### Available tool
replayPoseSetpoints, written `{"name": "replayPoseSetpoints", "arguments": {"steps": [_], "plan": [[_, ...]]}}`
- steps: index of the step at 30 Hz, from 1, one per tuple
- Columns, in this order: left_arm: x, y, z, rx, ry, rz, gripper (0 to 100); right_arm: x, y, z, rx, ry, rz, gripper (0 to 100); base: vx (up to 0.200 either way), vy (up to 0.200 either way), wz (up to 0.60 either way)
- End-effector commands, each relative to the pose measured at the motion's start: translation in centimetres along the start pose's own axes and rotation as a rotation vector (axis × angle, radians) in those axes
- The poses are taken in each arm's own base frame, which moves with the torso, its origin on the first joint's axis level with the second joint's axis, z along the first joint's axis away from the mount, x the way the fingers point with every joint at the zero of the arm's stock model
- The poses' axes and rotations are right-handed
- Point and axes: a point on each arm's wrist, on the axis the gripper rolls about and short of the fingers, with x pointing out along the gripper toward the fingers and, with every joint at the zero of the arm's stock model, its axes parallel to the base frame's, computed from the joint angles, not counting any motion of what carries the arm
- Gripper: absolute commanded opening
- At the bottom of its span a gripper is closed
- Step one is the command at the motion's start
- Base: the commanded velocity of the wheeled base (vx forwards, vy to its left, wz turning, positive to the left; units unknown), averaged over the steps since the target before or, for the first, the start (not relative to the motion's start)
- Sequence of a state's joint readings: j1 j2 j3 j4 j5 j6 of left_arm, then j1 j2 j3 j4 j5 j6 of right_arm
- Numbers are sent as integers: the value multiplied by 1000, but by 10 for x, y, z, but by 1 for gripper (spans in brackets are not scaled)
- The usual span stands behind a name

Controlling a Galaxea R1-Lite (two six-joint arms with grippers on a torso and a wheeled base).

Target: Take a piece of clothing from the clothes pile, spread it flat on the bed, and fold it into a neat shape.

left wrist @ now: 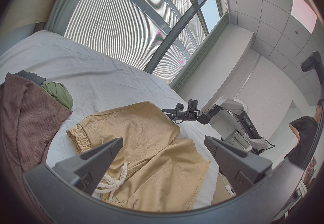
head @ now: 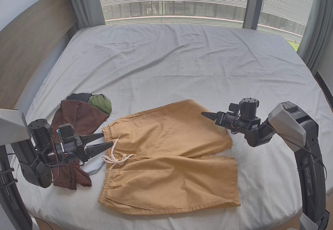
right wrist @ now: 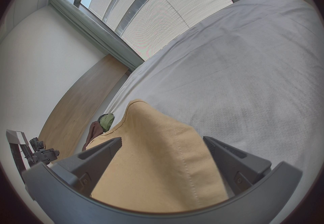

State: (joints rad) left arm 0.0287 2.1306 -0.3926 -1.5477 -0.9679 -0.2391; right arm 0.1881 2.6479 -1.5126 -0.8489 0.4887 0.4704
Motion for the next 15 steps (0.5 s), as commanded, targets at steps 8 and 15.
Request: {"name": "replayPoseSetpoints", "arguments": {"steps": [8,15], "plan": [[0,0,0,-1,1,0,100,7,15,0,-17,-9,44,100,0,0,0],[0,0,0,-3,1,1,100,-4,43,31,-13,-77,109,100,0,0,0]]}}
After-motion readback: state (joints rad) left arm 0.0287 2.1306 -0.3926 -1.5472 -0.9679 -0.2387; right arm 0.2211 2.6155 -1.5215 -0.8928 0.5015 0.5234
